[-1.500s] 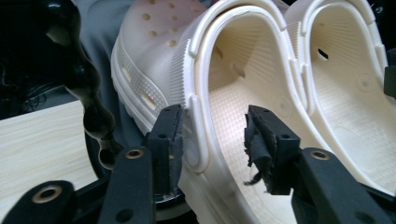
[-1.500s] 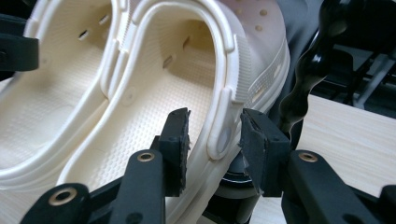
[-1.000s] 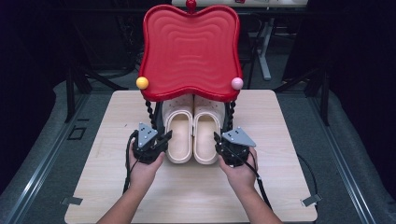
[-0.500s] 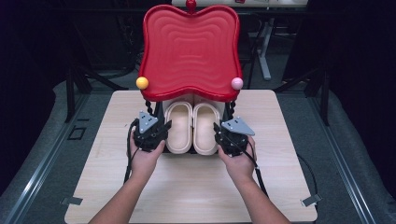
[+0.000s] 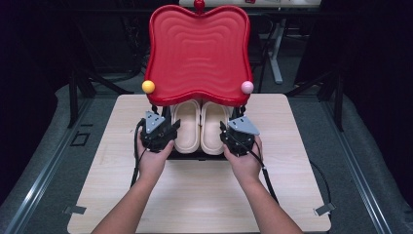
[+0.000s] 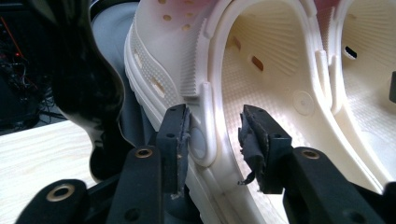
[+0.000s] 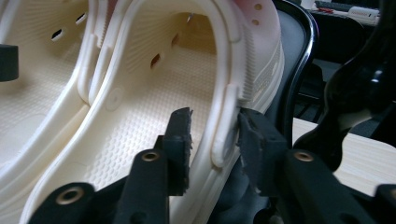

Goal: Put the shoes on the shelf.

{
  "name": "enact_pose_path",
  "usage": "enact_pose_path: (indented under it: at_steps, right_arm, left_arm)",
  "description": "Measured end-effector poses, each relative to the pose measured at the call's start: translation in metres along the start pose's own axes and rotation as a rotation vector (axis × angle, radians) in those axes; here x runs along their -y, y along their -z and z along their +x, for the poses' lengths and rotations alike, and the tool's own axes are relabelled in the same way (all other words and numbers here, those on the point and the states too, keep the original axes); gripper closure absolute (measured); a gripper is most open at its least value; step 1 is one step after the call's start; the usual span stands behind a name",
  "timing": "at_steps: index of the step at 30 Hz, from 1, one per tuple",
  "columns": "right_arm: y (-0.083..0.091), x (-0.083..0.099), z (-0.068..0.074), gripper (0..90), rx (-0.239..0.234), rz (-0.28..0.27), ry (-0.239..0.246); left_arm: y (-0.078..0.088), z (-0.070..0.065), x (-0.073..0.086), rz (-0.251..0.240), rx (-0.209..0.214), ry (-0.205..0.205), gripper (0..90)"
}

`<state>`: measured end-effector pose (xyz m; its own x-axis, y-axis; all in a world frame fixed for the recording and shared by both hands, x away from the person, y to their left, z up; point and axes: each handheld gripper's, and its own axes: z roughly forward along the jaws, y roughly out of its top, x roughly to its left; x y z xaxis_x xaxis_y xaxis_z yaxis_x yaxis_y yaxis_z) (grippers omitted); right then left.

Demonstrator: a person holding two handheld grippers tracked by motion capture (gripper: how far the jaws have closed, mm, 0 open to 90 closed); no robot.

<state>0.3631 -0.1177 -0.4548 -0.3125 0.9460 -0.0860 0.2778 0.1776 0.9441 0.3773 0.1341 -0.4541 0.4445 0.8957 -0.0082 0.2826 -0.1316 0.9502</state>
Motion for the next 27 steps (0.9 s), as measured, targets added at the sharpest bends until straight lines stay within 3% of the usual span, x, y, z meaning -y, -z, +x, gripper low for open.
enact_pose_path:
  at_steps: [19, 27]
  right_arm:
    - [0.008, 0.009, -0.002, 57.0, -0.028, -0.007, 0.002]
    - [0.026, 0.008, -0.002, 56.2, -0.055, -0.028, 0.018]
  left_arm:
    - [0.007, -0.002, 0.003, 0.004, 0.027, 0.005, 50.0]
    - [0.021, -0.004, 0.008, 0.002, 0.048, 0.003, 49.4]
